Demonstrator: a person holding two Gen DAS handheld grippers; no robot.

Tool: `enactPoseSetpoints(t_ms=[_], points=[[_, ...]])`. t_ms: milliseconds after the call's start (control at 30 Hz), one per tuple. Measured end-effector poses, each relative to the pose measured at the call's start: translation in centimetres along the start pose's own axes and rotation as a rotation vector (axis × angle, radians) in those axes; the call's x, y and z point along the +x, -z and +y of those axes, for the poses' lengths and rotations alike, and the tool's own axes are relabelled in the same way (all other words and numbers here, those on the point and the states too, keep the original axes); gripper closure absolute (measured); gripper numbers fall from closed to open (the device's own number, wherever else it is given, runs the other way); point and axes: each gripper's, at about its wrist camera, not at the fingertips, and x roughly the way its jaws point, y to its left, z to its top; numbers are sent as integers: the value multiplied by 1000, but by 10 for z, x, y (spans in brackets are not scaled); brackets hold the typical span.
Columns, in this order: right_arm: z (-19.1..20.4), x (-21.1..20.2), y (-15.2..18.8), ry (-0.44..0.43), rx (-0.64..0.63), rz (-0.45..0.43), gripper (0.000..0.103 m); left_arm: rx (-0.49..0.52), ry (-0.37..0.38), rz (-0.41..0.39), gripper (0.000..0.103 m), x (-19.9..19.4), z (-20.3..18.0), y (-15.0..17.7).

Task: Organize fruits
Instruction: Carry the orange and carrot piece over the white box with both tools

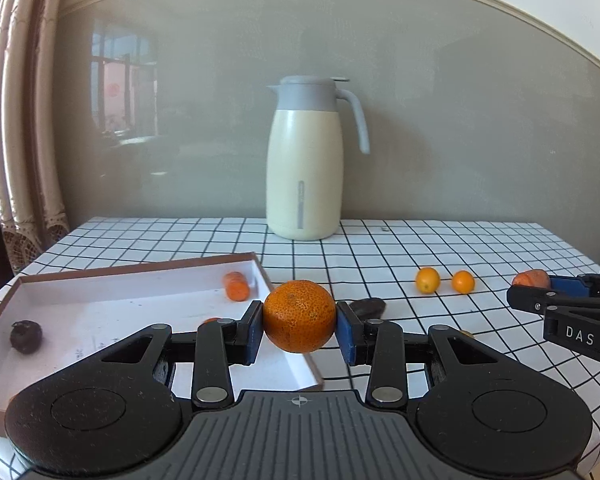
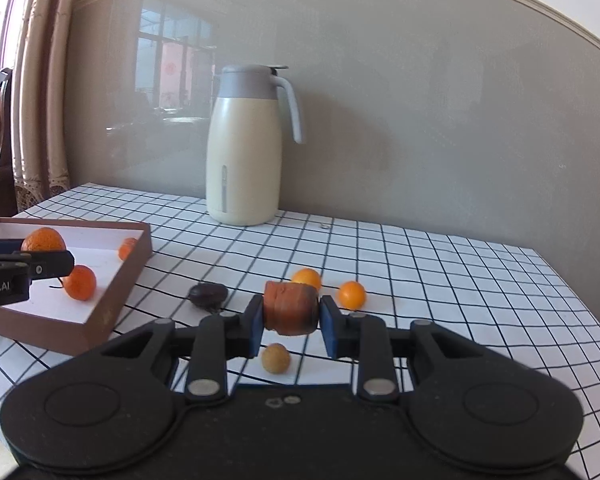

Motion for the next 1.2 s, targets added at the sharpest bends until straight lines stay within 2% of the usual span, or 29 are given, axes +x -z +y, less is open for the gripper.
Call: enactPoseSetpoints(t_ms=[733, 1200], points=[[70, -4, -21, -144, -76, -90, 83, -55, -106, -41, 65, -22, 65, 2], [111, 2, -30, -233, -94, -111, 83, -75, -179, -31, 65, -29, 102, 9]])
